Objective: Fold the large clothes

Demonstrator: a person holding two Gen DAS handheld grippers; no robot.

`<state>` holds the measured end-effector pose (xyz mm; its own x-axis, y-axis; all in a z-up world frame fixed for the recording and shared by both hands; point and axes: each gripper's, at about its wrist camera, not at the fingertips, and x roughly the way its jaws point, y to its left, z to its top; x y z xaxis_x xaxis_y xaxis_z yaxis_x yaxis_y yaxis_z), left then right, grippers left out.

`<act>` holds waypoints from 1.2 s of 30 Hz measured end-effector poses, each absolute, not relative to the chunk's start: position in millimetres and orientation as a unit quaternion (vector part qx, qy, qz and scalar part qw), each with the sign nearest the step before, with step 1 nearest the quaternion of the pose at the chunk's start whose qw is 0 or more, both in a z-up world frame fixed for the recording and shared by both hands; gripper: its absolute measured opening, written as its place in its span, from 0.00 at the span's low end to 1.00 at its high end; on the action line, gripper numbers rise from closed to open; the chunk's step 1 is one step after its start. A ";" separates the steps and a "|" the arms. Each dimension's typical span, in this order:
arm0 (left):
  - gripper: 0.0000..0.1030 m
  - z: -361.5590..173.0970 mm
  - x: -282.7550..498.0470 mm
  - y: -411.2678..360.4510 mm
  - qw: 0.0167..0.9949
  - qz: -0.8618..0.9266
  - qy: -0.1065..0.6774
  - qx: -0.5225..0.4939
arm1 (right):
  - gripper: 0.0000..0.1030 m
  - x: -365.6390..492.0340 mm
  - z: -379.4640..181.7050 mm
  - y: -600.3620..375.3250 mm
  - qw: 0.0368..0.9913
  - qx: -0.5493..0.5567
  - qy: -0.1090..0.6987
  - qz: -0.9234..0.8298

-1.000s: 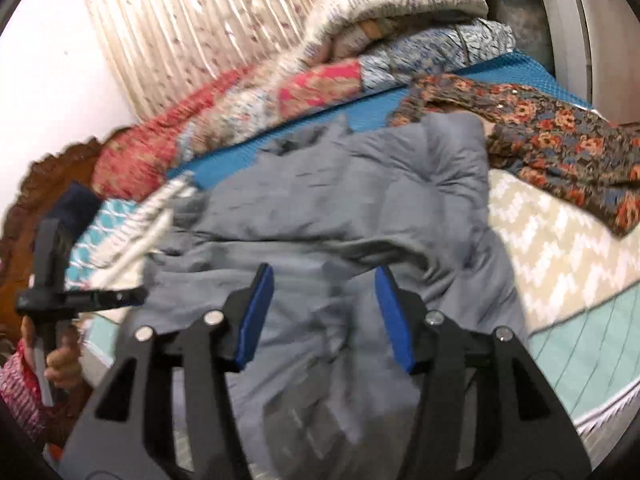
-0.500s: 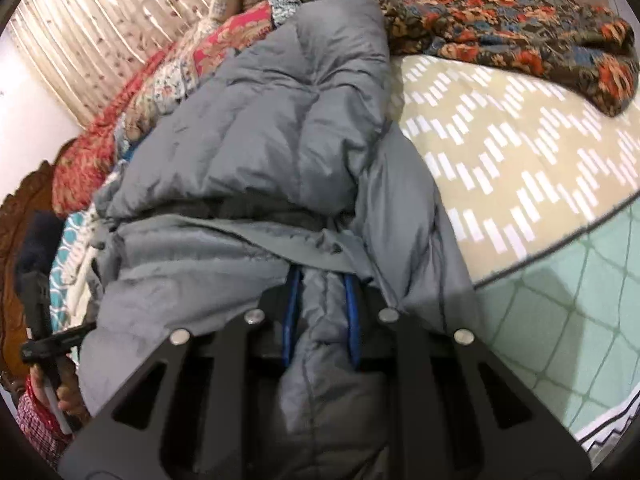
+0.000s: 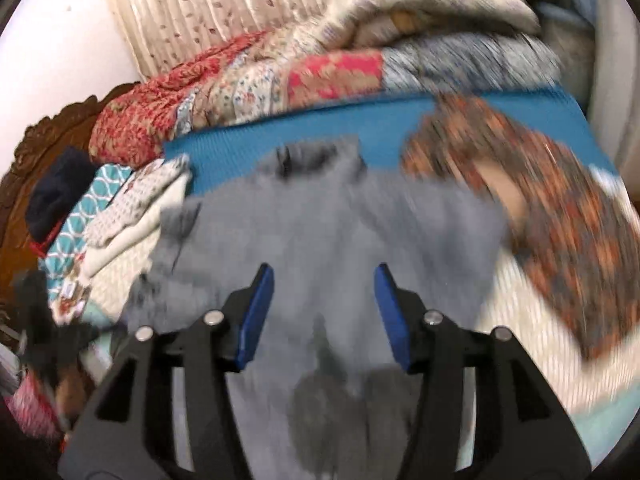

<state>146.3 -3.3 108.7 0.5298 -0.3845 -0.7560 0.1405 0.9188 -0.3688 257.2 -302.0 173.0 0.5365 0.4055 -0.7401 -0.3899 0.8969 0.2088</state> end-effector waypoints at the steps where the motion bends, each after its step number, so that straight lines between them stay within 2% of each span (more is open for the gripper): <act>1: 0.18 107.2 147.4 -16.4 0.862 -0.166 0.461 -0.129 | 0.48 283.4 173.6 -279.0 0.878 -0.020 0.421 0.226; 2: 0.18 103.5 144.4 -32.5 0.858 -0.183 0.464 -0.123 | 0.49 303.1 172.7 -258.2 0.878 -0.040 0.423 0.222; 6: 0.18 80.1 151.0 -70.6 0.841 -0.208 0.492 -0.082 | 0.70 381.0 153.5 -189.1 0.869 -0.160 0.435 0.176; 9: 0.18 53.6 160.0 -79.7 0.830 -0.187 0.522 -0.063 | 0.70 429.6 122.0 -159.3 0.848 -0.238 0.454 0.135; 14: 0.18 24.3 173.5 -60.6 0.795 -0.193 0.561 -0.130 | 0.70 476.5 75.9 -146.0 0.823 -0.264 0.488 0.125; 15: 0.18 22.5 174.4 -59.2 0.792 -0.195 0.563 -0.135 | 0.61 480.5 68.0 -143.8 0.818 -0.271 0.492 0.124; 16: 0.18 21.1 175.6 -58.9 0.790 -0.195 0.565 -0.137 | 0.47 482.3 62.6 -141.8 0.815 -0.273 0.495 0.129; 17: 0.18 19.6 175.8 -58.7 0.789 -0.196 0.566 -0.137 | 0.17 483.4 60.1 -140.8 0.813 -0.267 0.498 0.138; 18: 0.18 18.8 175.9 -59.3 0.789 -0.196 0.566 -0.135 | 0.08 482.3 61.6 -140.3 0.816 -0.255 0.497 0.149; 25: 0.18 17.2 180.2 -68.9 0.796 -0.188 0.561 -0.129 | 0.05 416.6 133.3 -152.8 0.869 -0.221 0.392 0.203; 30: 0.18 28.3 171.1 -72.9 0.811 -0.170 0.548 -0.116 | 0.05 304.6 186.2 -164.2 0.880 -0.229 0.323 0.262; 36: 0.18 71.5 130.3 -53.7 0.843 -0.172 0.497 -0.112 | 0.05 175.5 194.7 -186.0 0.876 -0.223 0.304 0.299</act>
